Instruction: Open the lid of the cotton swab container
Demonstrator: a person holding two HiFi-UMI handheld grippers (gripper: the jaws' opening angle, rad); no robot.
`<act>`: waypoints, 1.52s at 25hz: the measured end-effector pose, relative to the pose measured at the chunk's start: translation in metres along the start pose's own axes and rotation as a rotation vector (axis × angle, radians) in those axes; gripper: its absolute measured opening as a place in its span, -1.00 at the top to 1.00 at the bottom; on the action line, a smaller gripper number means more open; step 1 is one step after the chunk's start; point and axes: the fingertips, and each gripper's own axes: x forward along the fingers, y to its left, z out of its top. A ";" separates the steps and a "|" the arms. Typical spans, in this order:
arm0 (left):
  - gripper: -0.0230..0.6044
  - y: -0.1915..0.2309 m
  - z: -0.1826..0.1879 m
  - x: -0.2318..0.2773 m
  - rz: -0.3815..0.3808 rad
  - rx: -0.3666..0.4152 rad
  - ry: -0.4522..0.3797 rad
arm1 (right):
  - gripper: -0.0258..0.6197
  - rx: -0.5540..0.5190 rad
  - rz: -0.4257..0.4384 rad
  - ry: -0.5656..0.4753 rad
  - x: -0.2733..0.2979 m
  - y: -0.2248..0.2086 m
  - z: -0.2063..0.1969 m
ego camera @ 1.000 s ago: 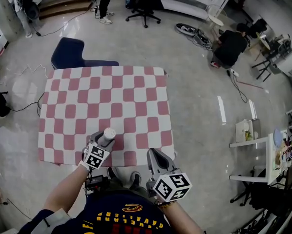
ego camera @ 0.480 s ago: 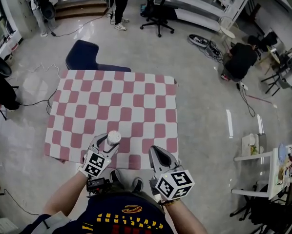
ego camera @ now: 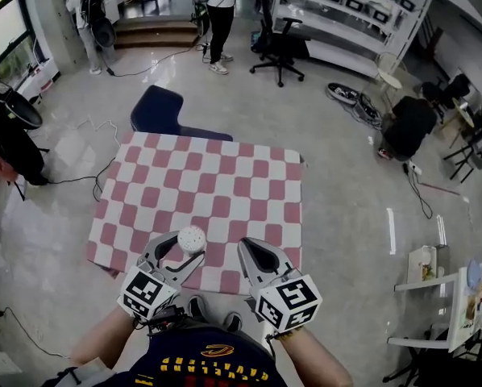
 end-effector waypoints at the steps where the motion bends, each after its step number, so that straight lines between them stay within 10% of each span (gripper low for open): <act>1: 0.14 -0.001 0.010 -0.005 0.004 -0.006 -0.017 | 0.89 -0.020 0.017 -0.011 0.001 0.003 0.007; 9: 0.14 -0.021 0.061 -0.022 -0.005 0.041 -0.107 | 0.89 -0.233 0.164 -0.044 -0.004 0.029 0.054; 17: 0.14 -0.028 0.047 -0.013 -0.022 0.032 -0.092 | 0.88 -0.224 0.297 -0.060 -0.009 0.052 0.059; 29: 0.14 -0.034 0.041 -0.009 -0.073 0.024 -0.093 | 0.13 -0.381 0.447 0.052 0.003 0.086 0.033; 38: 0.14 -0.047 0.038 -0.008 -0.093 0.167 -0.077 | 0.08 -0.397 0.488 0.120 0.014 0.092 0.016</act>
